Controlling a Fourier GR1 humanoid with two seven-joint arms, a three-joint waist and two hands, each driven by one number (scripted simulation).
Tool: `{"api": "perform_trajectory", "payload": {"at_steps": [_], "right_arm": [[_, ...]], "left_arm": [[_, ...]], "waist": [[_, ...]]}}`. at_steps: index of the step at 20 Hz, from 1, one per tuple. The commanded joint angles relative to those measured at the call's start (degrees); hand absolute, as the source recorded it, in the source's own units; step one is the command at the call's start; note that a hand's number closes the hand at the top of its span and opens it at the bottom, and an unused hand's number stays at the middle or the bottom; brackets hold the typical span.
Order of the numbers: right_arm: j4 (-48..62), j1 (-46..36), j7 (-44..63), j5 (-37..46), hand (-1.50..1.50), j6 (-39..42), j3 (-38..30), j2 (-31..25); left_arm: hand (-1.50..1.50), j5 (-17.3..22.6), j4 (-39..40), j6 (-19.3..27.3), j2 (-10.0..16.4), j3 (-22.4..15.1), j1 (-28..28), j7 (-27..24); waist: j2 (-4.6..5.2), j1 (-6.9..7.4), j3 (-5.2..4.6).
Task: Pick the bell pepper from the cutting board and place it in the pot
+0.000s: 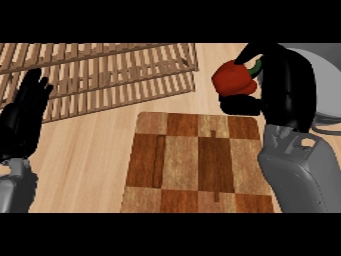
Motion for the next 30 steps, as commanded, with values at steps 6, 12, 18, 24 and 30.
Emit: {"api": "perform_trajectory", "payload": {"at_steps": [6, 12, 18, 24, 30], "right_arm": [[-0.4, -2.2, -4.2, -9.5, 1.50, 1.9, -15.0, -6.6], [14.0, -1.7, -16.2, -15.5, 1.50, -5.4, -23.0, -9.8], [30.5, -3.9, -27.7, -13.5, 1.50, -12.6, -25.8, -14.4], [42.8, -6.6, -24.4, 1.7, 1.50, -19.0, -22.8, -20.4], [64.0, -13.7, -34.4, -0.8, 1.50, -25.8, -25.9, -21.7]], "left_arm": [[0.00, 2.2, -1.9, -3.0, 1.5, 1.8, 1.5, 1.2], [0.00, -0.1, -5.0, -1.4, -0.5, -0.5, 3.3, 1.8], [0.00, -2.6, -2.6, 1.3, -1.5, -1.2, -1.5, 3.2], [0.00, -0.1, 1.9, -1.6, -0.6, 1.1, -1.3, -1.4], [0.00, 0.9, 1.5, -3.2, -0.2, 1.4, -0.5, -0.9]], "waist": [[0.07, 0.38, 0.02], [0.22, 0.78, 0.05], [0.53, 0.91, 0.07], [0.80, 1.61, 0.02], [0.72, 1.95, 0.07]]}}
